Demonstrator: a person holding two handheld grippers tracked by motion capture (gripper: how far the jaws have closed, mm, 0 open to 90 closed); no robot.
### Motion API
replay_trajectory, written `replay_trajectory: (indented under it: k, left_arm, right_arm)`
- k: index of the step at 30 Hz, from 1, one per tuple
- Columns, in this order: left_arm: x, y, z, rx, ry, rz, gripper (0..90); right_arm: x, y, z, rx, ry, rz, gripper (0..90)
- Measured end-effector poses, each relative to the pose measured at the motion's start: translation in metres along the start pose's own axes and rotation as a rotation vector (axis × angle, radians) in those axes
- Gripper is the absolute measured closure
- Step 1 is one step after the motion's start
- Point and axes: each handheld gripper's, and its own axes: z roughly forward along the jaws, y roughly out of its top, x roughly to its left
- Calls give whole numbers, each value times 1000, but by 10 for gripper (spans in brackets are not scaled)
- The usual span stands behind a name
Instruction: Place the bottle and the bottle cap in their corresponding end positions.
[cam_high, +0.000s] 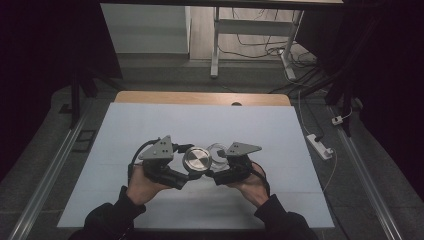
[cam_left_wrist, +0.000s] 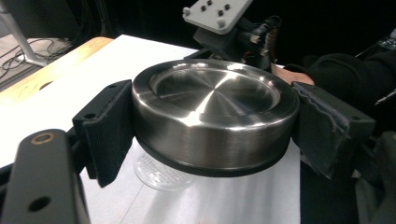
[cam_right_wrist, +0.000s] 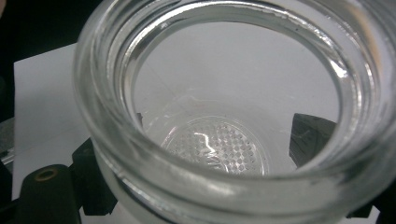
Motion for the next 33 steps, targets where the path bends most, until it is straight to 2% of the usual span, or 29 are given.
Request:
replay_trajectory:
  k: [10,16,22,33]
  left_arm:
    - [-5,-9,2,1,-26,14,190]
    - [-9,-16,5,-2,-40,42,190]
    - [-13,-28,11,0,-63,49,190]
    - [-16,-52,23,16,-80,47,190]
  right_arm:
    - [-8,2,-2,-11,-25,10,152]
    - [-12,3,-2,-16,-37,12,152]
    - [-17,6,0,-26,-48,17,152]
    - [-21,13,10,-24,-61,12,152]
